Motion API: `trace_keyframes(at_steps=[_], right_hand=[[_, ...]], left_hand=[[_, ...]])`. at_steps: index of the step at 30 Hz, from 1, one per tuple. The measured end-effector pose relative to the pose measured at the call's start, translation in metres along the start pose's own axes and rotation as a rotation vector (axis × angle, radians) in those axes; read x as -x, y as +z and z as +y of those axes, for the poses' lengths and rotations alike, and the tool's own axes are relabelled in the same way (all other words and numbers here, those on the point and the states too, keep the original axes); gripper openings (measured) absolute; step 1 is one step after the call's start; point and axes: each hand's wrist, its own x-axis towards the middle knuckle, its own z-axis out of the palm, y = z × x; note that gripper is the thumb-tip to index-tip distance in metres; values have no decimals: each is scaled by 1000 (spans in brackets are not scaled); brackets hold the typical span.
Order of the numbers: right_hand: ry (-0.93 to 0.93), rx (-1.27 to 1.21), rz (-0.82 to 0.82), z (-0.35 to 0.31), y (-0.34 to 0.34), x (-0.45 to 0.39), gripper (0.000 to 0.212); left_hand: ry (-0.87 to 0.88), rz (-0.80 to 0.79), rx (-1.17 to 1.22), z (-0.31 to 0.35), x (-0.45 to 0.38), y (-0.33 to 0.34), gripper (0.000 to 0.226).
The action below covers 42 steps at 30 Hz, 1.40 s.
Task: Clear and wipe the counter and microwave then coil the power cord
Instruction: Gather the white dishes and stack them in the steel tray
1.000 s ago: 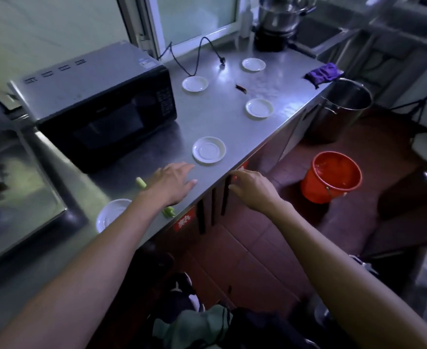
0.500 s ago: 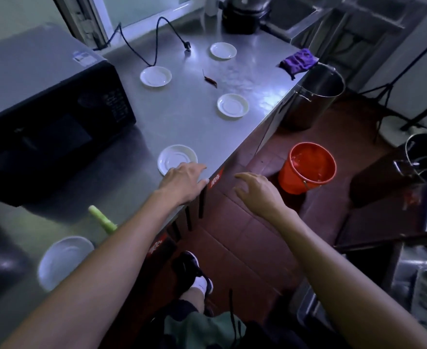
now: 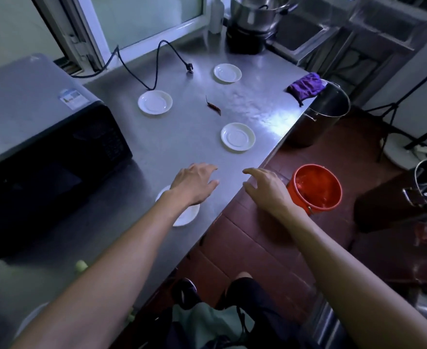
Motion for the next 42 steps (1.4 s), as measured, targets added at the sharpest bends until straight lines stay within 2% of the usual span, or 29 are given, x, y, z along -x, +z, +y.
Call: trace_keyframes(at_steps=[8,14,21,26,30,34,42], right_hand=[[-92,22,-86,11,21,-95,37],[-163,-38,-172,24,27,-205,39],[-131,-120,-239,50,24,-330,37],[-130,-118,-250,57,27,-394,37],[-129,-101,-260,53,38,-433,33],[-172,-40,-262,48,52,-458,14],[-259,31,-263,39,75,-472,22]], left_hand=[[-150,-12,73,-41,-57,6,48],[-248,1,79,-59,-134,-5,49],[-345,-66,75,-58,-222,-10,47],[-427,-68,113,-62,-255,-6,46],[-493,-71,145,-68,-270,-1,44],[-556,-63,171,-69,-277,5,43],[-618,-42,213,-72,-269,16,40]])
